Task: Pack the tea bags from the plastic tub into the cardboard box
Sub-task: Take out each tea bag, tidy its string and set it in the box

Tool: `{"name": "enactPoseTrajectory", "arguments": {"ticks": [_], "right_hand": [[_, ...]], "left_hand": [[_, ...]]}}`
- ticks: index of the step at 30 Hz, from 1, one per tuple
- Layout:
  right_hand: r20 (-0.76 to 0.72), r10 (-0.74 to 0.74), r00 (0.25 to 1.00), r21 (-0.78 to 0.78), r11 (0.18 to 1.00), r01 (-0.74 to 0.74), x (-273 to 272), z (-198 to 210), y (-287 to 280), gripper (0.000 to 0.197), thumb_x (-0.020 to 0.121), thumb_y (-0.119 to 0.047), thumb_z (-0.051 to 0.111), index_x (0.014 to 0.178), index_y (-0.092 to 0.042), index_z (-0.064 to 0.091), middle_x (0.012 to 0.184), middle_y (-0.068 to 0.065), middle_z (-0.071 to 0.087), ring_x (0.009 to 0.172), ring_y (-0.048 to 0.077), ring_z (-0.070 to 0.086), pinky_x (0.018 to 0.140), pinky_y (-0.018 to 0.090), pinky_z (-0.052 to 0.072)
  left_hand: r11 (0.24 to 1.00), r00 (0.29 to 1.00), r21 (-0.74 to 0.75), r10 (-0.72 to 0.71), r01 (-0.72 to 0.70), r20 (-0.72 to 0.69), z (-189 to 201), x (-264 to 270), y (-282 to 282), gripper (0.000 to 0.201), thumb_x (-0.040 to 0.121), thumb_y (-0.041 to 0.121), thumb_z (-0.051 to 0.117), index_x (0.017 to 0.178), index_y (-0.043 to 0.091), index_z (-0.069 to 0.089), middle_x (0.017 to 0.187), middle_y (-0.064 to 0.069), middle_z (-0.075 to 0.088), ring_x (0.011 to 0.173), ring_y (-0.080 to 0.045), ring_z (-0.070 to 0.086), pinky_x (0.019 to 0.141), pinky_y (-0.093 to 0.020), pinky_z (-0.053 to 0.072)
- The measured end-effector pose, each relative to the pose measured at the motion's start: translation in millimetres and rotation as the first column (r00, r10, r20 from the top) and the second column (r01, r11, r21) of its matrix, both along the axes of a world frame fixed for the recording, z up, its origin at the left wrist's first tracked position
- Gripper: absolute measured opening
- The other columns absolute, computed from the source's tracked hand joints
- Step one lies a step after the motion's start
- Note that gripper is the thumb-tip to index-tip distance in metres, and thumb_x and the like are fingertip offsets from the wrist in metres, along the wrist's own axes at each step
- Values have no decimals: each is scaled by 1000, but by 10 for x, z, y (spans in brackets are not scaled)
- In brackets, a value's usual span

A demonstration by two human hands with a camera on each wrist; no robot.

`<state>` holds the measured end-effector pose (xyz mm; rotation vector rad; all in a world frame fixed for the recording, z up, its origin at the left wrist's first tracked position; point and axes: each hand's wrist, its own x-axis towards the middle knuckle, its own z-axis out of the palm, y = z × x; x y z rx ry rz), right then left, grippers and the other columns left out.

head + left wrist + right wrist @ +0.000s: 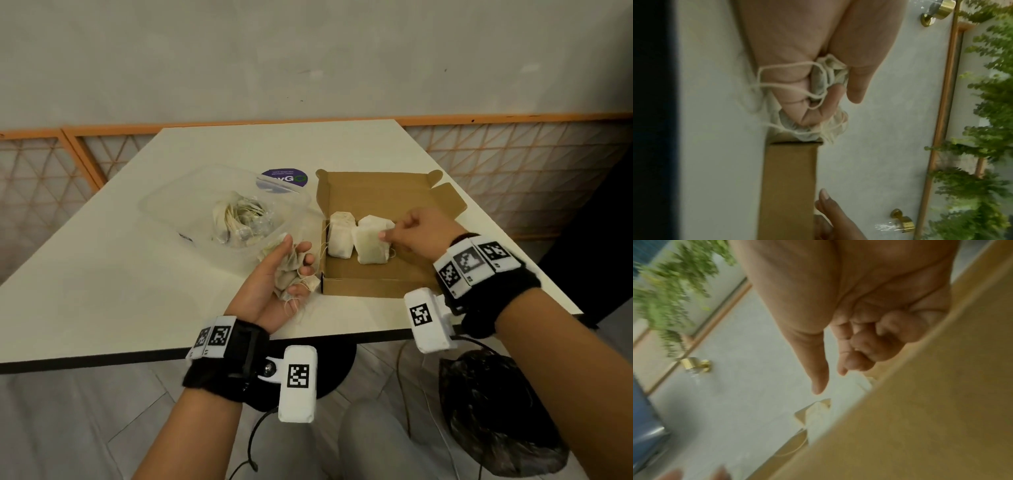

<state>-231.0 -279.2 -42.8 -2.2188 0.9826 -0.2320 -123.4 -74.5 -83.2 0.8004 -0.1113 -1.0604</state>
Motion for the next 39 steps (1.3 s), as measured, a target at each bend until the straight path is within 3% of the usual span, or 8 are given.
{"name": "enactPoseTrajectory", "arguments": {"ticks": [6, 9, 13, 17, 20, 29, 34, 39], "right_hand": [[-46, 419, 907, 37, 908, -418, -181, -50, 396, 29, 82, -43, 63, 91, -17, 71, 80, 1, 65, 74, 10, 56, 72, 24, 44], [-6, 468, 883, 51, 882, -468, -246, -96, 482, 20, 85, -35, 63, 88, -18, 73, 63, -13, 58, 57, -4, 50, 60, 13, 36], [-8, 567, 824, 92, 821, -564, -337, -103, 543, 16, 86, -34, 63, 91, -23, 73, 81, -12, 67, 73, -3, 56, 70, 10, 42], [326, 315, 891, 150, 914, -378, -321, -96, 556, 13, 82, -29, 67, 90, -19, 69, 91, 5, 68, 78, 7, 58, 80, 25, 49], [499, 99, 861, 265, 929, -261, -216, -76, 634, 24, 79, -26, 71, 96, -11, 63, 83, 0, 61, 67, 2, 57, 62, 13, 49], [536, -113, 836, 547, 801, -242, -81, -154, 580, 6, 82, -1, 64, 78, -5, 66, 59, 4, 59, 49, 8, 49, 43, 11, 39], [564, -243, 789, 684, 672, -282, -105, -160, 508, 6, 84, -2, 61, 83, -7, 64, 72, 8, 58, 61, 12, 50, 51, 16, 43], [497, -25, 868, 570, 763, -304, -97, -197, 553, 3, 83, -17, 66, 85, -15, 67, 78, 8, 65, 62, 13, 54, 52, 18, 39]], "left_hand": [[985, 994, -141, -104, 97, -45, 358, -38, -27, 23, 88, 30, 49, 92, 10, 59, 76, -1, 55, 57, -6, 50, 37, -12, 32], [984, 990, -144, -117, 104, -82, 420, -47, -131, 24, 95, 27, 42, 91, 10, 58, 73, -2, 56, 56, -7, 50, 39, -13, 32], [987, 988, -143, -95, 77, -124, 346, -97, -252, 23, 97, 24, 40, 94, 9, 57, 72, -5, 59, 56, -9, 56, 40, -13, 34], [980, 981, -198, -59, 22, -184, 253, -105, -274, 18, 90, 16, 44, 99, 7, 57, 82, -10, 63, 77, -12, 60, 41, -13, 38], [980, 985, -201, -27, -8, -171, 241, -116, -269, 21, 91, 11, 41, 103, 6, 57, 92, -12, 61, 79, -15, 62, 40, -14, 41], [984, 995, -154, 77, -85, -57, 272, -246, -360, 25, 97, 6, 35, 99, 4, 61, 95, -13, 67, 80, -20, 72, 39, -12, 40], [986, 993, -138, 88, -97, -74, 300, -257, -416, 26, 97, 5, 35, 102, 4, 61, 98, -15, 69, 79, -20, 73, 39, -12, 41], [983, 994, -156, 82, -93, -79, 323, -284, -450, 28, 97, 3, 32, 103, 4, 59, 101, -15, 68, 86, -20, 70, 38, -11, 38]]}}
